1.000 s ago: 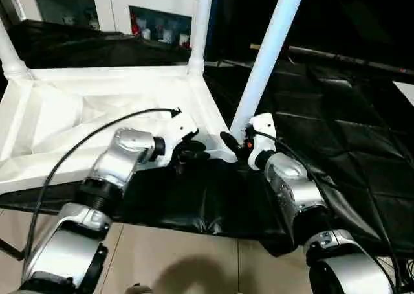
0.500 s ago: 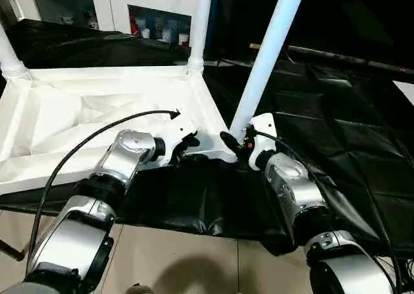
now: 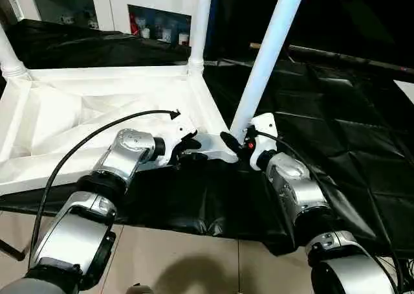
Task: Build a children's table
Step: Rotate leg to tighten
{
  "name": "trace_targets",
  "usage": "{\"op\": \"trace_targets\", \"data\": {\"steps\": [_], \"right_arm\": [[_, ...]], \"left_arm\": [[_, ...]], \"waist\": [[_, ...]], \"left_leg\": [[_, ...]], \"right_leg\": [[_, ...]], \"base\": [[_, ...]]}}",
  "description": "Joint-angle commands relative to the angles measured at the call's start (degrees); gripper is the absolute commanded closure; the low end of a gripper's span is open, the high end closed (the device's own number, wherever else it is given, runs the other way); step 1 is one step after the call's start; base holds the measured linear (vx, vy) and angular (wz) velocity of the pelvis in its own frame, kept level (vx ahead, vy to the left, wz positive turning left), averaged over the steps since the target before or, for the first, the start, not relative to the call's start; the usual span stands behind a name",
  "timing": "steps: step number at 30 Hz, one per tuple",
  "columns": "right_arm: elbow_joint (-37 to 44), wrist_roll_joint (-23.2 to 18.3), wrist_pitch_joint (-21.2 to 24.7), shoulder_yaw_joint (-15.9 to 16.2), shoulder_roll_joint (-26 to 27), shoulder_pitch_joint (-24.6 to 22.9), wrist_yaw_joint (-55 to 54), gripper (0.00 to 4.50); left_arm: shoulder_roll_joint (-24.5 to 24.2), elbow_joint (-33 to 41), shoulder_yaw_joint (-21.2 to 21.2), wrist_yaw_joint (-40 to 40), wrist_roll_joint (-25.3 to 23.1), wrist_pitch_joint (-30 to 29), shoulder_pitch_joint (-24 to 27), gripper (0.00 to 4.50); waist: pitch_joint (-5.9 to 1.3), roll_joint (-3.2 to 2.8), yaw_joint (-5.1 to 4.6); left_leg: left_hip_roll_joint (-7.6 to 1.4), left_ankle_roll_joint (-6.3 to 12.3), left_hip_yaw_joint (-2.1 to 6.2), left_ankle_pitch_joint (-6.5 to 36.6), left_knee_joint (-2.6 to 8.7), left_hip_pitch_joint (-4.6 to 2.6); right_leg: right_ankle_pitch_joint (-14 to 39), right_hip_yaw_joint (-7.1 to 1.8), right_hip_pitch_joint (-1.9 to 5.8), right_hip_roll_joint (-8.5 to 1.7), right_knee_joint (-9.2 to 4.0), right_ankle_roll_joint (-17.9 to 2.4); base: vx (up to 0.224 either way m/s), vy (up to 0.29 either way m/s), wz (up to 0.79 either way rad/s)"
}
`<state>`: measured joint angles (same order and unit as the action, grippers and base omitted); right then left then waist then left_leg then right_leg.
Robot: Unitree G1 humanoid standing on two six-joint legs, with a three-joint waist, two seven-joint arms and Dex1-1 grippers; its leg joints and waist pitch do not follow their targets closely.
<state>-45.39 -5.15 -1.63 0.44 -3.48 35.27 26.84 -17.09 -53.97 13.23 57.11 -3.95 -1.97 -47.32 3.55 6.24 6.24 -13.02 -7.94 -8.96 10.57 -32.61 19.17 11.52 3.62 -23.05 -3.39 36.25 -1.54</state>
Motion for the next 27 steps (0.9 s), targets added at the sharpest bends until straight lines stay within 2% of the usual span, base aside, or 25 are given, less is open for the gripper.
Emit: {"op": "trace_targets", "data": {"steps": [1,2,5,6,16,18,24,27], "right_arm": [[-1.0,1.0,1.5,0.7,-1.5,-2.1,0.7,2.46],[-1.0,1.0,1.5,0.8,-1.4,-2.1,0.8,2.46],[-1.1,1.1,1.5,0.8,-1.5,-2.2,0.9,2.46],[-1.1,1.1,1.5,0.8,-1.5,-2.2,0.9,2.46],[-1.3,1.0,1.7,0.8,-1.9,-1.9,1.9,2.48],[-1.3,0.9,1.8,0.9,-2.0,-1.9,2.6,2.48],[-0.7,0.3,2.0,1.2,-2.7,-2.5,5.7,2.48],[-0.6,0.3,2.1,1.3,-2.7,-2.8,5.7,2.48]], "left_arm": [[0.2,-1.2,-0.1,0.9,0.0,-0.1,-0.6,3.00],[-0.1,-1.2,0.3,1.5,-0.3,-0.3,-0.6,3.20],[-0.4,-1.5,0.6,1.9,-0.6,-0.4,-0.7,3.25],[-0.4,-1.7,0.5,1.8,-0.7,-0.4,-0.8,3.50],[-1.6,-0.9,1.2,6.0,-0.7,-2.2,-0.4,4.11],[-1.8,-0.6,1.1,6.6,-0.4,-2.5,-0.4,4.40],[-1.8,1.6,1.6,9.2,0.0,-4.1,1.3,4.50],[-1.6,2.6,1.9,8.7,-0.2,-4.7,2.2,4.50]], "waist": [[-4.03,-1.87,-0.28],[-4.03,-1.88,-0.26],[-4.05,-1.89,-0.29],[-4.08,-1.86,-0.32],[-4.05,-1.86,-0.50],[-4.04,-1.80,-0.54],[-4.09,-1.67,-0.76],[-4.02,-1.53,-0.78]], "left_leg": [[-0.14,0.11,-0.86,6.9,3.40,0.05],[-0.13,0.13,-0.84,6.8,3.40,0.08],[-0.13,0.23,-0.85,6.6,3.39,0.08],[-0.13,0.29,-0.83,6.4,3.39,0.12],[-0.16,0.43,-0.84,6.5,3.41,0.10],[-0.14,0.58,-0.84,6.4,3.40,0.17],[-0.13,1.44,-0.90,5.2,3.29,0.23],[-0.22,1.53,-0.88,5.7,3.34,0.19]], "right_leg": [[0.0,-2.96,3.60,-3.97,-3.57,-12.4],[-0.2,-2.97,3.65,-3.97,-3.53,-12.5],[-0.5,-2.96,3.67,-3.98,-3.51,-12.6],[-0.8,-2.95,3.72,-3.97,-3.44,-12.7],[-0.8,-2.95,3.71,-4.02,-3.44,-13.0],[-0.7,-2.96,3.77,-4.06,-3.45,-13.1],[-2.8,-2.94,3.89,-4.05,-3.31,-13.8],[-1.8,-2.93,3.88,-4.11,-3.38,-13.8]], "base": [[0.000,0.000,0.00],[0.000,0.000,0.00],[0.000,0.000,0.00],[0.000,0.000,0.00],[0.000,0.000,0.00],[0.000,0.000,0.00],[0.000,0.000,0.00],[0.000,0.000,0.00]]}}
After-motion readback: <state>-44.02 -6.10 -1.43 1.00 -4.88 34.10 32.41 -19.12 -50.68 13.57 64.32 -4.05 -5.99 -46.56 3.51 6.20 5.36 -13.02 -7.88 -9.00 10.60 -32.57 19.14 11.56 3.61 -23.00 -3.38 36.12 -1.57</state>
